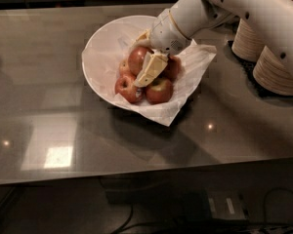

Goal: Pick apple from white bowl

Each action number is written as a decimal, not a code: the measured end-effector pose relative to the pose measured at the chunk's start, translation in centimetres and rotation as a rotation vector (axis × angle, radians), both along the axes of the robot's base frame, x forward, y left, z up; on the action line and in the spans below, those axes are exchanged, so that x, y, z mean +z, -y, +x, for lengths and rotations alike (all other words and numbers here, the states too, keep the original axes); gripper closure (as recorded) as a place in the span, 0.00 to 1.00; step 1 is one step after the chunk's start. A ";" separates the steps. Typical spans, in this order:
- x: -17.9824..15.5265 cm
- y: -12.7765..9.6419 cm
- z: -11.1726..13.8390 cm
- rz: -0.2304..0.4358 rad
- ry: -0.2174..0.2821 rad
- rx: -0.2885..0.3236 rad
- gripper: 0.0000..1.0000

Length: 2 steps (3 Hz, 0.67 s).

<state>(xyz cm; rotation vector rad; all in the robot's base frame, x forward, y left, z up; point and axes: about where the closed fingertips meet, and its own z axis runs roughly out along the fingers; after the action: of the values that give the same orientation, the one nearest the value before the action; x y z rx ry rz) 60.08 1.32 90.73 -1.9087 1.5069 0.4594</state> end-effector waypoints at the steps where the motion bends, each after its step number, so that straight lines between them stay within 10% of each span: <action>1: 0.4 0.0 0.0 0.000 0.000 0.000 1.00; 2: 1.9 0.1 -0.4 0.012 0.045 -0.003 1.00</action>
Offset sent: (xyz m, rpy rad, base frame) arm -0.0086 -0.0065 0.0417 0.0270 -0.1072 -0.0143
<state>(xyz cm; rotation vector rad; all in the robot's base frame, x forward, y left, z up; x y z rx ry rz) 59.68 1.24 92.62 -1.8955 1.4748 0.4204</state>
